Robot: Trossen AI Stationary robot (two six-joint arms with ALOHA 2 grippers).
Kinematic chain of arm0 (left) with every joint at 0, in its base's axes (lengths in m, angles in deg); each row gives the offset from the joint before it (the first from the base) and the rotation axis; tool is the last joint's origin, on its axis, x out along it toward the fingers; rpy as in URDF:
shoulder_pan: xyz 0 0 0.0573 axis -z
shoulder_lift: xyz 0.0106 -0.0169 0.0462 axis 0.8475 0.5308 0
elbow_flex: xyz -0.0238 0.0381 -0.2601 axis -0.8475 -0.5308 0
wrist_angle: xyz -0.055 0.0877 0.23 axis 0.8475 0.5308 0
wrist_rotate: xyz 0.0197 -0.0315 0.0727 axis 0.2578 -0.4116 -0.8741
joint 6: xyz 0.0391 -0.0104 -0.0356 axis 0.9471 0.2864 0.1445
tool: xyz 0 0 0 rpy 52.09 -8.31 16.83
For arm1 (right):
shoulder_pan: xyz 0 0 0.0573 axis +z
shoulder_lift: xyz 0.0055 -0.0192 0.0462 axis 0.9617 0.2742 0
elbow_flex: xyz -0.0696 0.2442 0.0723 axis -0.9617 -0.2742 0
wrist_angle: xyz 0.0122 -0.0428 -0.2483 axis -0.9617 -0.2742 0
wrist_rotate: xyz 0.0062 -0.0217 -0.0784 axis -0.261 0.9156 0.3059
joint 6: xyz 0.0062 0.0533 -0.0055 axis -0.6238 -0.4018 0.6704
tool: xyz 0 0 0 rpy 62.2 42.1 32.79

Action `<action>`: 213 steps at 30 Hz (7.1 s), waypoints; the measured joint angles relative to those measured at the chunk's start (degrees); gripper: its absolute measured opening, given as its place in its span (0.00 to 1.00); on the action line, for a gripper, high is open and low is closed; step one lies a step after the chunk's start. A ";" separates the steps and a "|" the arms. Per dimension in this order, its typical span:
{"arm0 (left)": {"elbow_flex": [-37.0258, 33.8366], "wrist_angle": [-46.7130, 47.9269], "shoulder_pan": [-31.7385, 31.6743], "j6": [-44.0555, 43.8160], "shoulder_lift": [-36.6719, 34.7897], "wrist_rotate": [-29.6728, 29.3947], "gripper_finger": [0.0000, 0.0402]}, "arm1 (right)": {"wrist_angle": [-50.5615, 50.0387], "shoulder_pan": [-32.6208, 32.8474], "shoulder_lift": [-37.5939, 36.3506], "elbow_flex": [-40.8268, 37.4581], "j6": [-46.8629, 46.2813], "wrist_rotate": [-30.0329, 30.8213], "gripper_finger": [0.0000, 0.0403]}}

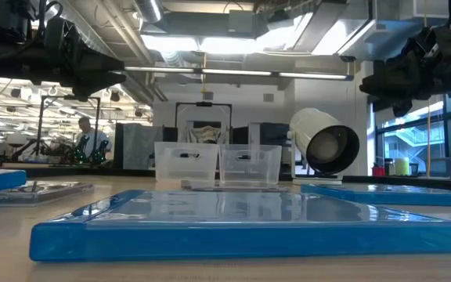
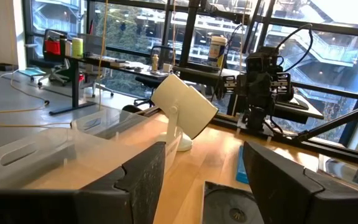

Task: Pick & place jewel cases by type

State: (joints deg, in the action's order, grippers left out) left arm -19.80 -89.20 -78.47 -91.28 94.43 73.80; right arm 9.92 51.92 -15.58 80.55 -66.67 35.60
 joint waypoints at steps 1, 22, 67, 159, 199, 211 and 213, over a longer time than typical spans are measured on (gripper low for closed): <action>0.00 0.00 0.01 0.00 0.01 0.00 0.53 | 0.00 0.00 -0.01 0.00 -0.02 0.00 0.22; 0.01 -0.01 0.01 0.00 -0.01 0.01 0.54 | -0.01 0.00 -0.01 0.00 -1.11 0.00 0.22; 0.02 -0.46 0.01 -0.14 0.00 0.00 0.53 | -0.01 0.00 -0.01 0.00 -10.64 0.56 0.22; 22.84 -3.80 17.37 -4.52 66.63 -16.59 0.52 | 10.36 25.18 93.89 37.18 11.67 15.94 0.68; 22.84 -7.83 11.06 3.15 66.92 -7.18 0.52 | 0.88 28.41 102.30 45.99 4.51 17.69 0.68; 24.43 -8.15 11.82 15.67 78.83 -8.52 0.52 | 0.42 28.29 102.30 46.01 4.49 17.65 0.68; 25.70 -8.93 11.50 16.78 81.21 -8.24 0.52 | 0.41 28.29 102.30 46.01 4.48 17.65 0.68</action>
State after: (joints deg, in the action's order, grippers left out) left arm 5.90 -98.13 -66.97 -74.50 175.64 65.56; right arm 10.32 80.21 86.72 126.56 -62.19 53.25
